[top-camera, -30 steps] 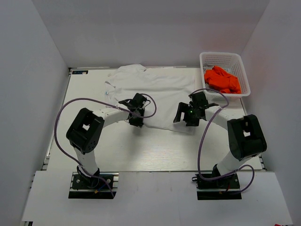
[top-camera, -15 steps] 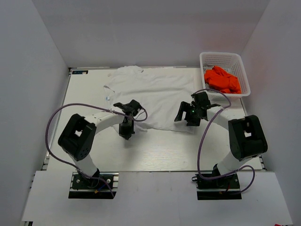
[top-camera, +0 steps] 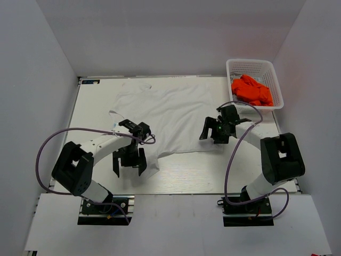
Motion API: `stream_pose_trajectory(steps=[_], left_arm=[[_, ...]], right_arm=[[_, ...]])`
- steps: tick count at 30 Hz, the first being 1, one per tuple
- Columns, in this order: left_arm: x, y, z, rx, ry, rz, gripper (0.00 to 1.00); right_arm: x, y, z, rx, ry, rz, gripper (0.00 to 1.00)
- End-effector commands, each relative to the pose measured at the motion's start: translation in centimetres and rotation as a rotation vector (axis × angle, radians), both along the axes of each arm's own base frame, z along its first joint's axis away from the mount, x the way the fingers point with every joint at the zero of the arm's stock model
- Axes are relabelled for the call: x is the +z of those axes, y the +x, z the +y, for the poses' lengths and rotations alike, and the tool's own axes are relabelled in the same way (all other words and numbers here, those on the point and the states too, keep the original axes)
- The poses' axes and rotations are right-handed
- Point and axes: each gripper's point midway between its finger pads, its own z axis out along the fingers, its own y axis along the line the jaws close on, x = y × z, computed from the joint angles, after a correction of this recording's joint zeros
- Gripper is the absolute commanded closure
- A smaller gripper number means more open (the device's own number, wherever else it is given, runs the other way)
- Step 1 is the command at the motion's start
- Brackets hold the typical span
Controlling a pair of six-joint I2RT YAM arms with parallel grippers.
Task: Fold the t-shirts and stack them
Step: Flatten out the tshirt
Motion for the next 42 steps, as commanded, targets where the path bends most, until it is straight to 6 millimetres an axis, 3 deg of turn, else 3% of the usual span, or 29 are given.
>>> stream_pose_trajectory(steps=[1, 3, 5, 6, 7, 8, 10, 11, 12, 13, 14, 16, 17, 18, 20, 21, 24, 25, 28, 30, 33, 36, 37, 39, 42], left_arm=[[1.7, 2.0, -2.1, -0.004, -0.111, -0.102, 0.0], [3.0, 5.3, -3.0, -0.005, -0.119, -0.222, 0.0], [3.5, 9.1, -2.1, 0.019, -0.056, -0.372, 0.0], [4.0, 12.0, -1.7, 0.052, -0.023, -0.503, 0.0], [3.6, 13.3, -2.0, 0.075, -0.038, -0.533, 0.0], [3.9, 15.6, -1.9, 0.096, -0.057, -0.581, 0.0], [2.5, 19.2, -2.1, 0.133, -0.047, -0.604, 0.0], [3.2, 21.2, -2.3, 0.157, -0.055, -0.63, 0.0], [2.9, 23.0, -1.3, 0.195, -0.033, -0.647, 0.0], [1.7, 24.2, -1.1, 0.212, -0.023, -0.639, 0.0], [1.9, 25.7, -1.1, 0.227, -0.047, -0.664, 0.0], [1.4, 28.2, -0.6, 0.273, -0.107, -0.707, 0.0], [1.0, 29.1, -0.3, 0.279, -0.115, -0.71, 0.0], [0.8, 29.9, 0.7, 0.306, -0.108, -0.717, 0.0], [0.7, 31.7, 1.1, 0.301, -0.119, -0.741, 0.0], [-0.6, 32.1, 1.0, 0.288, -0.128, -0.715, 0.0], [-1.4, 34.2, 1.3, 0.287, -0.144, -0.721, 0.0], [-3.2, 34.5, 1.8, 0.281, -0.133, -0.685, 0.0], [-4.2, 36.7, 2.3, 0.276, -0.145, -0.68, 0.0], [-6.1, 37.7, 2.9, 0.267, -0.124, -0.639, 0.0], [-6.3, 40.2, 4.0, 0.249, -0.116, -0.654, 0.0], [-6.8, 42.5, 4.5, 0.187, -0.145, -0.671, 0.0], [-5.7, 44.1, 3.6, 0.123, -0.193, -0.701, 0.0], [-5.2, 44.4, 3.0, 0.102, -0.228, -0.706, 0.0], [-2.2, 45.4, 1.5, -0.002, -0.323, -0.769, 0.0]], right_arm=[[2.2, -0.2, -0.5, 0.062, -0.045, -0.047, 0.1], [4.1, 0.3, -0.5, 0.07, -0.046, -0.11, 0.1], [5.8, 1.1, -0.6, 0.07, -0.063, -0.179, 0.1], [6.1, 1.5, -0.5, 0.069, -0.071, -0.206, 0.1], [6.8, 2.2, -0.7, 0.058, -0.092, -0.239, 0.1], [6.5, 2.7, -1.0, 0.047, -0.123, -0.245, 0.1], [7.3, 4.0, -1.0, 0.032, -0.161, -0.267, 0.1], [7.4, 4.4, -0.9, 0.03, -0.169, -0.273, 0.1], [7.0, 4.7, -0.3, 0.043, -0.168, -0.27, 0.1], [6.8, 5.6, -0.4, 0.031, -0.194, -0.274, 0.1], [7.2, 6.2, -0.2, 0.033, -0.196, -0.286, 0.1], [5.9, 7.0, 0.4, 0.044, -0.195, -0.263, 0.1], [6.5, 7.7, 0.9, 0.032, -0.183, -0.274, 0.1], [4.9, 7.8, 0.9, 0.033, -0.193, -0.236, 0.1], [4.2, 8.1, 0.6, 0.006, -0.196, -0.212, 0.1], [3.5, 8.2, 0.8, 0.006, -0.203, -0.194, 0.1], [1.3, 8.3, -0.2, -0.047, -0.258, -0.118, 0.1], [0.3, 8.3, -0.2, -0.06, -0.268, -0.087, 0.1], [-1.6, 8.4, -0.9, -0.096, -0.292, -0.032, 0.1], [-1.6, 9.2, -1.3, -0.121, -0.312, -0.008, 0.1], [-4.0, 9.8, -3.1, -0.201, -0.38, 0.074, 0.1], [-3.8, 11.3, -4.4, -0.258, -0.395, 0.084, 0.1], [-2.5, 12.8, -4.0, -0.227, -0.38, 0.04, 0.1], [-1.9, 13.5, -3.8, -0.173, -0.39, 0.003, 0.1], [0.8, 15.2, -1.8, -0.096, -0.327, -0.089, 0.1]])
